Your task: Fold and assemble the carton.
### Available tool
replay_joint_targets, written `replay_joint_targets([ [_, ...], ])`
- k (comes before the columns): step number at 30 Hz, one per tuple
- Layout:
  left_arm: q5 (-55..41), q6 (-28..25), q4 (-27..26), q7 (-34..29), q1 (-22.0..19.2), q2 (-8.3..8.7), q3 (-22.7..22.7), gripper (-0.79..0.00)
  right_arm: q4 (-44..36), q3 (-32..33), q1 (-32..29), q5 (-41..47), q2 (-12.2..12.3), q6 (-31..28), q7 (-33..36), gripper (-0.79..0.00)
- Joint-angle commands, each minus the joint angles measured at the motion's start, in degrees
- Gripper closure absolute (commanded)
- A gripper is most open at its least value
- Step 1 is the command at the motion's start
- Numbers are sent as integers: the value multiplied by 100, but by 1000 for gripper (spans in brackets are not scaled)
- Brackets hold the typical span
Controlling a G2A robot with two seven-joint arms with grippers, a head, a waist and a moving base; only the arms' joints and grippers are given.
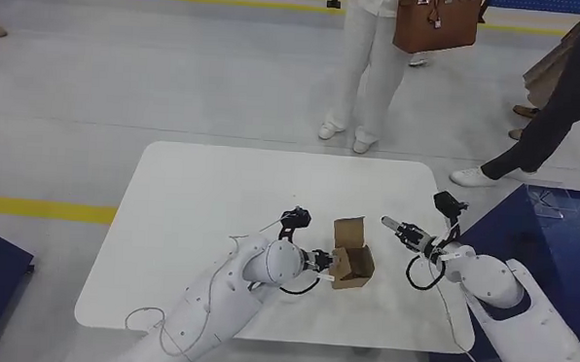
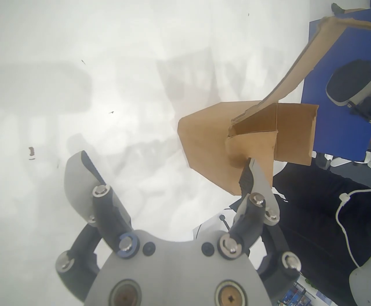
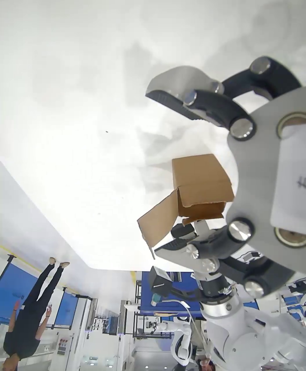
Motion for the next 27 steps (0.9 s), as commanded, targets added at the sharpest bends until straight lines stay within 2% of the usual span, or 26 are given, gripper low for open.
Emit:
replay_joint_targets([
  [1, -4, -3, 63, 16, -16, -24, 18, -785, 115, -3, -8, 129, -5, 32, 261, -785],
  [6, 18, 27, 264, -6, -105, -87, 71, -785, 40, -479, 88, -1574, 6, 204, 493, -785],
  [10, 10, 30, 345, -17, -140, -130, 90, -785, -40, -705, 121, -2158, -15, 231, 718, -785],
  [27, 60, -35, 320, -15, -22, -178, -21, -785, -278, -747, 43, -2193, -146, 27, 779, -785],
])
